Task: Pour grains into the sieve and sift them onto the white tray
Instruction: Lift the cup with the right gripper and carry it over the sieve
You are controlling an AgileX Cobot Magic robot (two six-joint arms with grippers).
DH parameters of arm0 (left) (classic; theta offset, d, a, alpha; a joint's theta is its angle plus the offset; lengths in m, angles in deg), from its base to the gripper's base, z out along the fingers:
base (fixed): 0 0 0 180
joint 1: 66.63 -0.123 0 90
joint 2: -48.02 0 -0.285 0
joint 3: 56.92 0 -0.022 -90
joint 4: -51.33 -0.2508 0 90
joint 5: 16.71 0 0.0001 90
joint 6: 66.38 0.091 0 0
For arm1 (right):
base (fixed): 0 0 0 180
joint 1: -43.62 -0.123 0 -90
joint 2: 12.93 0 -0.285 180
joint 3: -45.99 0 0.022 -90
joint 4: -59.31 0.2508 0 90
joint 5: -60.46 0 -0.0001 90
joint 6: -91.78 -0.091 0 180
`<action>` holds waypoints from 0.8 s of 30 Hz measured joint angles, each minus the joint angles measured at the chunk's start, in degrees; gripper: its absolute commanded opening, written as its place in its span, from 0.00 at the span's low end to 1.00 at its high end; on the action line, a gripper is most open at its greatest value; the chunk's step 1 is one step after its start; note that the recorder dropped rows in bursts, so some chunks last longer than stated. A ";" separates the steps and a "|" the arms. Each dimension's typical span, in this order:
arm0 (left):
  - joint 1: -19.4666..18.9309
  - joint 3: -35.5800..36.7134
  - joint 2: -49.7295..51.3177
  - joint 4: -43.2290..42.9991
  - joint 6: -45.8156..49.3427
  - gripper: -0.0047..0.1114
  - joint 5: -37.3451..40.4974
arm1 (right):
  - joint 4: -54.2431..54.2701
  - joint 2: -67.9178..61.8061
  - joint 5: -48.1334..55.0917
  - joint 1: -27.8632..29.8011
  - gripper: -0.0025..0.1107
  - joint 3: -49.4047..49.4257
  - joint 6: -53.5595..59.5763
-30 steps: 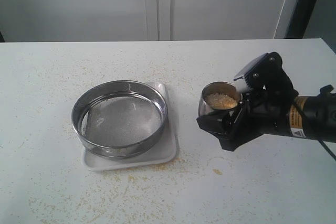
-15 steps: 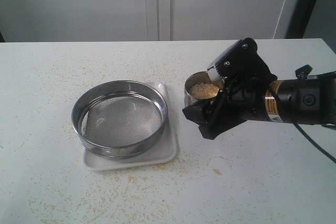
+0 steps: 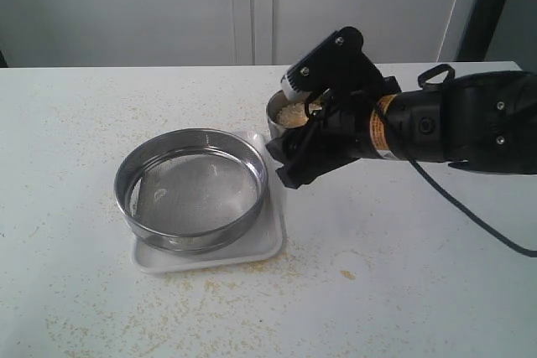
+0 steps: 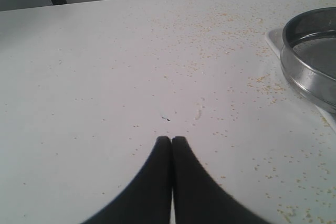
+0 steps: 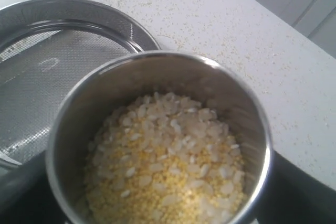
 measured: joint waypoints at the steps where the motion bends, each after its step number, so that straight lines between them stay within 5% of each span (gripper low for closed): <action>1: 0.00 0.00 0.00 0.00 0.00 0.04 0.00 | 0.00 -0.90 1.04 -0.70 0.02 -0.77 0.01; 24: 0.00 0.00 0.00 0.00 0.00 0.04 0.00 | 0.00 -12.70 14.36 -7.85 0.02 -12.70 8.58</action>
